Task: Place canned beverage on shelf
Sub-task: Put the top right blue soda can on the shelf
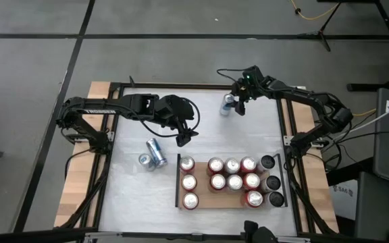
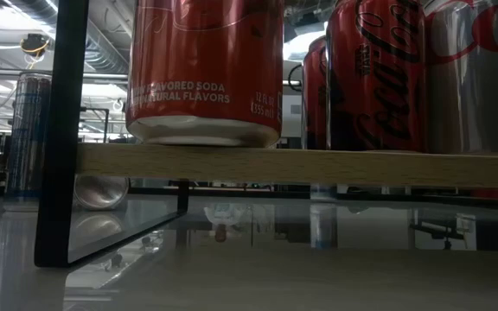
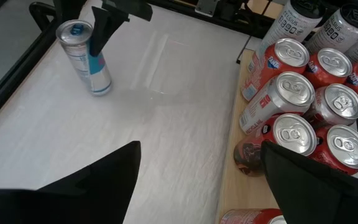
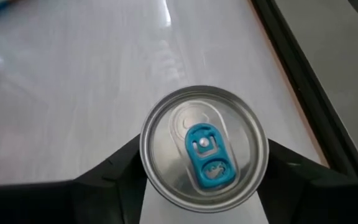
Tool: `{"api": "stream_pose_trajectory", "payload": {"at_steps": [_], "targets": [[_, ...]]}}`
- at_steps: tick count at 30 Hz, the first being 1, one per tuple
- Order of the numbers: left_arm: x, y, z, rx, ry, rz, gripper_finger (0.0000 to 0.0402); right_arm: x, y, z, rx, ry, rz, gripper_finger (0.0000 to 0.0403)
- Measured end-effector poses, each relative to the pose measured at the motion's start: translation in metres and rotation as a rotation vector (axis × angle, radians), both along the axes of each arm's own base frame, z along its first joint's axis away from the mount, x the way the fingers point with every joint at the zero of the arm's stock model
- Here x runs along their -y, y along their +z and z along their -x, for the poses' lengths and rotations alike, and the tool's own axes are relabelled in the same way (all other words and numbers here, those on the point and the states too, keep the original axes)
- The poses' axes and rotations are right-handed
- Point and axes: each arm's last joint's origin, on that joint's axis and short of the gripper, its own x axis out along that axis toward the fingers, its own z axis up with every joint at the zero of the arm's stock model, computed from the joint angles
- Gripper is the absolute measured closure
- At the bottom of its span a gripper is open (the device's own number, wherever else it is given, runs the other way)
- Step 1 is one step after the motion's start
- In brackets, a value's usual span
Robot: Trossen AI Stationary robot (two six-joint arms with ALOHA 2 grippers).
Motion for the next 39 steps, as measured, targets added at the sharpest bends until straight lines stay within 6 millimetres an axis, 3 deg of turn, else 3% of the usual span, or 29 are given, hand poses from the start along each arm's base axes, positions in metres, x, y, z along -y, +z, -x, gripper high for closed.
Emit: {"api": "stream_pose_trajectory", "payload": {"at_steps": [10, 16, 22, 30, 34, 39], "targets": [[0.000, 0.000, 0.000, 0.000, 0.000, 0.000, 0.0079, 0.001, 0.005, -0.002, 0.020, -0.086, -0.078, 0.0185], [-0.001, 0.000, 0.000, -0.001, 0.031, -0.028, 0.0079, -0.005, 0.036, -0.023, 0.022, -0.103, 0.010, 0.0181], [-0.003, -0.001, 0.001, -0.018, 0.058, -0.076, 0.0079, -0.030, 0.082, -0.051, 0.035, -0.072, 0.038, 0.0181], [-0.003, 0.002, 0.009, -0.065, -0.026, -0.180, 0.0079, -0.089, 0.158, -0.072, 0.027, -0.145, 0.014, 0.0181], [-0.003, 0.012, 0.019, -0.051, -0.067, -0.227, 0.0079, -0.140, 0.186, -0.080, 0.061, -0.193, -0.026, 0.0180], [0.000, 0.027, 0.044, -0.045, -0.081, -0.200, 0.0079, -0.213, 0.202, -0.084, 0.119, -0.135, -0.029, 0.0180]]}}
